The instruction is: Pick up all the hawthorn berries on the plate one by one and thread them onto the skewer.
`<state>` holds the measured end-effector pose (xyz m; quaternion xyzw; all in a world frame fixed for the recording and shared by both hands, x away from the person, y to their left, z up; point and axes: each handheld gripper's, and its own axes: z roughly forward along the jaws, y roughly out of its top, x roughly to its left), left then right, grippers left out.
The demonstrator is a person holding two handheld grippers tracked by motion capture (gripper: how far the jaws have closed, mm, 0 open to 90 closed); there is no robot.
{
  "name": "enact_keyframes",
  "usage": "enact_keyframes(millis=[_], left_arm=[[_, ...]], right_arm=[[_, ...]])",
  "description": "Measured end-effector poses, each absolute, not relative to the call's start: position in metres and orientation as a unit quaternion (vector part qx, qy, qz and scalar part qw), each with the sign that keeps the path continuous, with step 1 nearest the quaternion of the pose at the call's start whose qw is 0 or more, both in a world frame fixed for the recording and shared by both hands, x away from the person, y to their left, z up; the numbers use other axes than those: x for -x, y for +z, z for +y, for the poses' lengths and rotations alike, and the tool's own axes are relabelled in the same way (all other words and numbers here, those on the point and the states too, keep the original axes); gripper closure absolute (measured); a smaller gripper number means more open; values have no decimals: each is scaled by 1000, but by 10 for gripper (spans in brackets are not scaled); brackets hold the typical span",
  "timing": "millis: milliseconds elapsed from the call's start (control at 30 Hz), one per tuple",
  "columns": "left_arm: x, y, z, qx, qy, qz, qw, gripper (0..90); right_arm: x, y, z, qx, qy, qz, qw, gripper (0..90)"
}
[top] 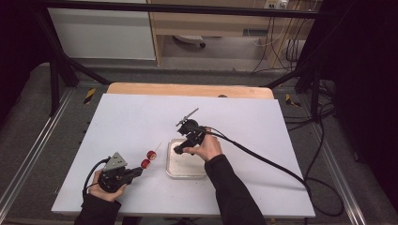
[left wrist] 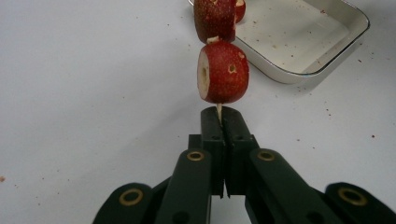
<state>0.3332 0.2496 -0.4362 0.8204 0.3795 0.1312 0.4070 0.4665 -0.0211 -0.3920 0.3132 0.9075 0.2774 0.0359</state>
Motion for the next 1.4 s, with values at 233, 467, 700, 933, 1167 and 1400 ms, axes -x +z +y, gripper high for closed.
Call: enact_keyframes(millis=[233,467,700,933,1167,1400], left_arm=[[-334,-437,251,-820,131,382,406,885],[-335,-437,251,-819,132,384,405,885],[-335,-437,251,-819,131,384,406,885],[-335,-437,251,-819,133,383,406,885],[-335,-437,251,-820,132,382,405,885],[-335,-437,251,-820,133,382,404,885]], right_arm=[[-478,-400,-10,-314,248,916,21,351],[-485,-408,-4,-317,228,921,3,407],[-490,-415,-1,-326,219,919,-11,478],[-490,-418,0,-327,213,920,-15,546],[-490,-418,0,-323,215,922,-17,603],[-490,-418,1,-326,213,921,-20,617]])
